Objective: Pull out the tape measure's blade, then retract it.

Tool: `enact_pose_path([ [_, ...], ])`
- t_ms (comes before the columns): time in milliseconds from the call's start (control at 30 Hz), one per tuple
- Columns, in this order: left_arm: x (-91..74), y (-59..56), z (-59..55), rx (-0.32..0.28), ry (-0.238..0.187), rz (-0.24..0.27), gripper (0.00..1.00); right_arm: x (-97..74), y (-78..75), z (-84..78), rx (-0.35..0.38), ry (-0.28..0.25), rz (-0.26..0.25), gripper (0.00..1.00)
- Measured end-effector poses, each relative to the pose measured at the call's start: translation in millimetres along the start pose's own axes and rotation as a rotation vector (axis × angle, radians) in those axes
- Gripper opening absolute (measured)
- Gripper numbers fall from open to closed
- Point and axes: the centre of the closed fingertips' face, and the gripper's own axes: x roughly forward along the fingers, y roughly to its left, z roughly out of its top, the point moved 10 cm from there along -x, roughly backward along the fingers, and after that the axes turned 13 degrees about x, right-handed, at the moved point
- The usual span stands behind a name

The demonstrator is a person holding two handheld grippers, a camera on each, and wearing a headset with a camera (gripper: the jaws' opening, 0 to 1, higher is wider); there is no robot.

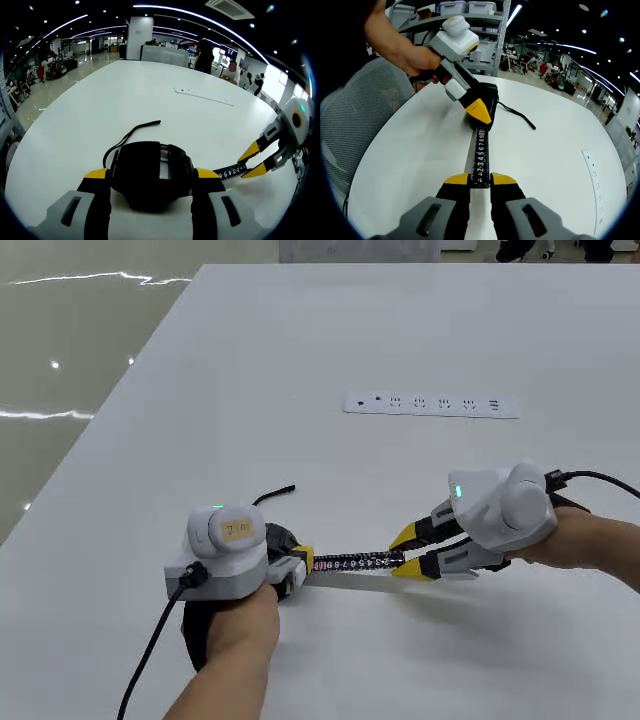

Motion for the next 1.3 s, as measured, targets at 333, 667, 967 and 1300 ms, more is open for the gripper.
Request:
enact_pose_path([
  [333, -3.5, -1.8, 0.2, -0.004, -0.001, -0.002, 0.61, 1.7, -0.9, 1.5, -0.003, -0.001, 0.001, 0.14],
  [667, -2.3, -1.1, -0.2, -0.006, -0.001, -0.004, 0.61, 3.5, 0.3, 4.1, -0.005, -0.003, 0.003, 0.14],
  [967, -5.3, -2.0, 0.1, -0.007, -0.003, -0.002, 0.61, 4.2, 2.2, 5.7, -0.005, -0.008, 0.001, 0.14],
  [1300, -6.5, -2.6, 0.5, -0.006, -0.003, -0.001, 0.61, 7.5, 0.7, 5.2, -0.004, -0.010, 0.002, 0.14],
])
